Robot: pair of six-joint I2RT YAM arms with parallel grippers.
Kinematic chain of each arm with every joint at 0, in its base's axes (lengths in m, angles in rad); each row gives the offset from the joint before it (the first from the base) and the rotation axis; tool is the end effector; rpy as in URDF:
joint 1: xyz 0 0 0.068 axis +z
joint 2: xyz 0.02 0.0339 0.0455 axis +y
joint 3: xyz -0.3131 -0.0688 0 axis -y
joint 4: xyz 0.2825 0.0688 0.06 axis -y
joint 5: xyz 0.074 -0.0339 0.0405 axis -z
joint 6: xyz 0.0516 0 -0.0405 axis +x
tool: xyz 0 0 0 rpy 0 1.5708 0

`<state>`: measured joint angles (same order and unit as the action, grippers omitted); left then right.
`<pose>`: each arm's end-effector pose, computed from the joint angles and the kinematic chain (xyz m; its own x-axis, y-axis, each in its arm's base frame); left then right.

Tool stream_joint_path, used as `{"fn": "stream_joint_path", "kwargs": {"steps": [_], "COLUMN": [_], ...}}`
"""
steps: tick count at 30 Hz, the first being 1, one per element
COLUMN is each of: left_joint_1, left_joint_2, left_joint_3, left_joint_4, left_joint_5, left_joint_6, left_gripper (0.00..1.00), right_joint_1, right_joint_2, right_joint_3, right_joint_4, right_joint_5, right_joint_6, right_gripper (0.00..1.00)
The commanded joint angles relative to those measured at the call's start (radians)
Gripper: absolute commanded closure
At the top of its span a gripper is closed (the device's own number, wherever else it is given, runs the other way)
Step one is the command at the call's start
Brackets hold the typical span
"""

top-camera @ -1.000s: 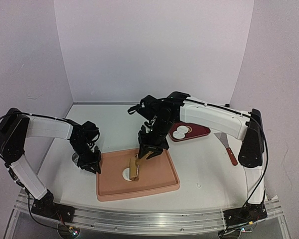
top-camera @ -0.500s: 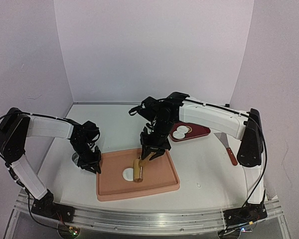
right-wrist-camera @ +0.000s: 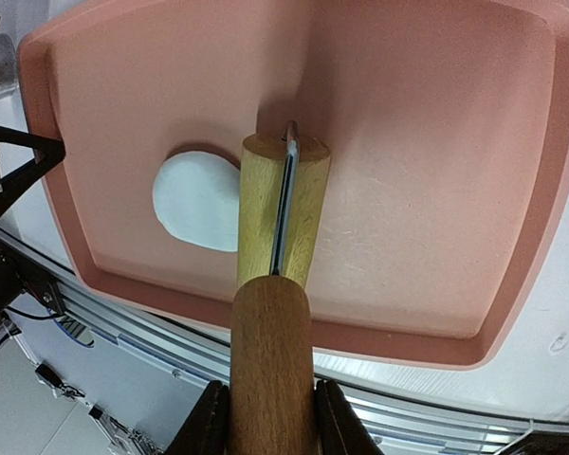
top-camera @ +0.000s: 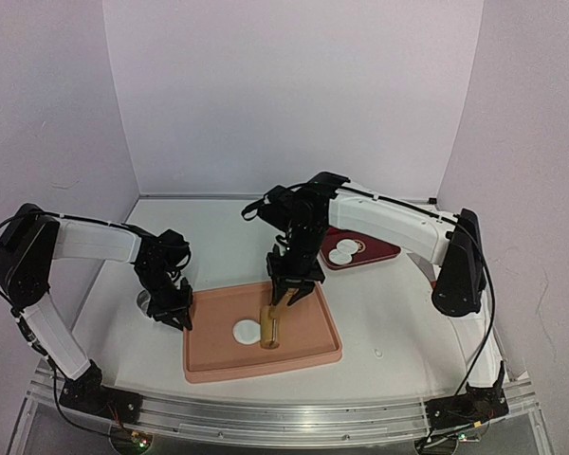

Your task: Roll out the dumpling wrappers from the dough

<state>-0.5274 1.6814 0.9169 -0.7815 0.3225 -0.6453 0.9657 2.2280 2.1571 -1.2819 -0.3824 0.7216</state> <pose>0.2536 -0.1666 0.1495 -0.9813 -0.0886 0.1708 -0.1328 0.9542 -0.2680 0.2821 0.4416 0.2822 -0.9513 -0.2981 0.0783 -0.2404 0.8768 0.4164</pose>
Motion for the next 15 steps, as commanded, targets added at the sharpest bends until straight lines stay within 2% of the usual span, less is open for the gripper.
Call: {"fn": "stream_joint_path", "kwargs": {"steps": [1,7,15], "left_joint_1": [0.0,0.0,0.0], "left_joint_2": [0.144,0.16,0.155], "left_joint_3": [-0.066,-0.057,-0.058], "left_joint_4": [0.152,0.148,0.146], "left_joint_5": [-0.16,-0.161,-0.173], "left_joint_6": [0.019,0.021,0.011], "left_gripper": [1.0,1.0,1.0], "right_joint_1": [0.01,0.007,0.007], "right_joint_2": [0.033,-0.002,-0.005], "right_joint_3": [0.036,0.146,0.151], "right_joint_4": [-0.021,-0.065,-0.048], "right_joint_5": [0.056,-0.021,-0.038], "right_joint_6": [-0.048,-0.029,0.021], "right_gripper": [1.0,1.0,1.0]}}
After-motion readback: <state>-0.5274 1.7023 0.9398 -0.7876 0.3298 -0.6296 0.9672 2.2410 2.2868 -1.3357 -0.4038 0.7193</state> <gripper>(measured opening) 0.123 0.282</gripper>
